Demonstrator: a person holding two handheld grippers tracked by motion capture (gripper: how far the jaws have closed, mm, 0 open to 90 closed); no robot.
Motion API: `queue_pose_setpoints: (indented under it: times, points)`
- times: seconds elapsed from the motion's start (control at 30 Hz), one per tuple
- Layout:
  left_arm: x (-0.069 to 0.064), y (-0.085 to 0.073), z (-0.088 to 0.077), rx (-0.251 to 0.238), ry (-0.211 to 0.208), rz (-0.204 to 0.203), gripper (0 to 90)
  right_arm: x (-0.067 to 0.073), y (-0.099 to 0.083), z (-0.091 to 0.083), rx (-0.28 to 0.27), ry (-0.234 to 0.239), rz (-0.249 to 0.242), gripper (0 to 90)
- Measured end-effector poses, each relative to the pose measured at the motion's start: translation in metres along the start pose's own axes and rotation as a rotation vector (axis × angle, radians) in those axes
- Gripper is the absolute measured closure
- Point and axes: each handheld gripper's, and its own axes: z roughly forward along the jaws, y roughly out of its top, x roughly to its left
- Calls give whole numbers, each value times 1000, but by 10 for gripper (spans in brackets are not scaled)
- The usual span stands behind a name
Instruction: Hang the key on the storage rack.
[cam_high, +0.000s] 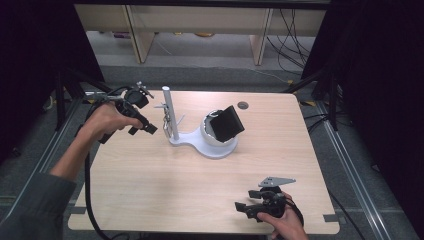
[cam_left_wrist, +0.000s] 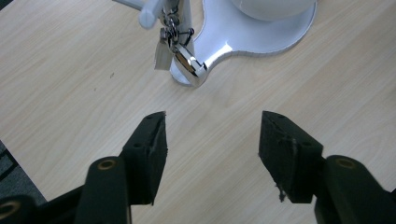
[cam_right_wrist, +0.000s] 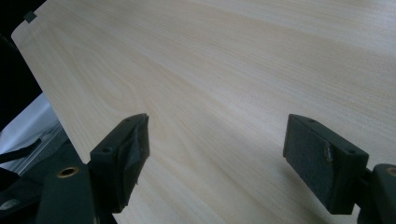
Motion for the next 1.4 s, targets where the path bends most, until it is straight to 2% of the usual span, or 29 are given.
queue_pose_setpoints:
  times: [0.1, 0.13, 0.23, 0.27, 0.3, 0.33, 0.4, 0.47, 0.5, 0.53, 0.6, 0.63, 0.77, 0.83, 0.87, 0.9, 0.93, 0.97, 1.03, 1.07, 1.1, 1.13, 1.2, 1.23, 1.27, 1.3, 1.4]
  points:
    - [-2, -7, 1, -3, -22, 1, 375, 0, 0, 1, 0, 0, -4, 234]
    - [-4, -10, 1, -12, -22, -12, 361, 0, 0, 1, -2, -6, -3, 234]
    - [-6, -17, 2, -15, -38, -2, 345, -2, 1, 1, -5, -9, 1, 234]
    - [-7, -20, 2, -20, -35, -1, 340, -3, 1, 3, -9, 15, 1, 234]
    - [-8, -21, 1, -17, -37, 2, 333, 3, 1, 1, 15, 25, 66, 233]
    - [-9, -23, 1, -20, -39, 3, 331, 1, 1, 1, -3, -8, 31, 234]
    - [-10, -26, 1, -20, -48, 11, 318, 1, 1, 2, 3, 14, 20, 233]
    - [-14, -29, 1, -24, -44, 17, 313, 1, 1, 2, -1, 8, 19, 233]
    - [-16, -31, 2, -26, -44, 16, 304, -1, 2, 1, -16, -11, -22, 233]
    - [-18, -33, 2, -25, -46, 28, 294, -1, 2, 1, -14, -9, -25, 233]
    - [-22, -38, 3, -28, -57, 27, 284, -1, 2, 1, -12, -17, -23, 232]
    - [-23, -40, 3, -23, -58, 44, 283, 1, 2, 1, -6, -4, 3, 233]
    - [-31, -49, 5, -39, -79, 58, 274, 2, 2, 1, -9, 5, 14, 232]
    - [-34, -53, 7, -41, -80, 72, 263, 3, 2, 0, -12, -5, 7, 230]
    - [-36, -55, 9, -42, -83, 78, 259, 1, 2, 0, -22, -15, -21, 230]
    - [-38, -57, 10, -52, -90, 70, 259, 1, 2, 1, -23, -9, -19, 230]
    - [-40, -59, 12, -54, -94, 77, 259, 1, 2, 1, -22, -7, -14, 229]
    - [-42, -61, 13, -55, -97, 83, 255, 4, 2, 1, -24, 3, 32, 229]
    - [-45, -64, 17, -60, -104, 90, 253, 3, 2, 1, -29, 5, 22, 228]
    - [-49, -67, 21, -63, -109, 99, 241, 0, 3, 1, -35, -7, -15, 224]
    - [-51, -68, 23, -70, -112, 98, 236, 0, 3, 0, -34, -18, -15, 222]
    - [-52, -69, 24, -70, -118, 107, 230, 2, 3, 0, -35, 5, 18, 217]
    - [-55, -71, 27, -80, -135, 112, 229, 3, 3, 0, -44, 7, 31, 213]
    - [-57, -73, 29, -81, -138, 116, 229, 3, 3, -1, -41, 2, 29, 211]
    - [-59, -74, 31, -86, -141, 116, 229, 3, 3, 0, -50, 21, 33, 210]
    - [-62, -76, 34, -90, -147, 124, 229, 1, 3, -1, -64, 10, 12, 209]
    - [-67, -79, 39, -93, -151, 133, 229, 2, 3, -1, -64, 10, 21, 207]
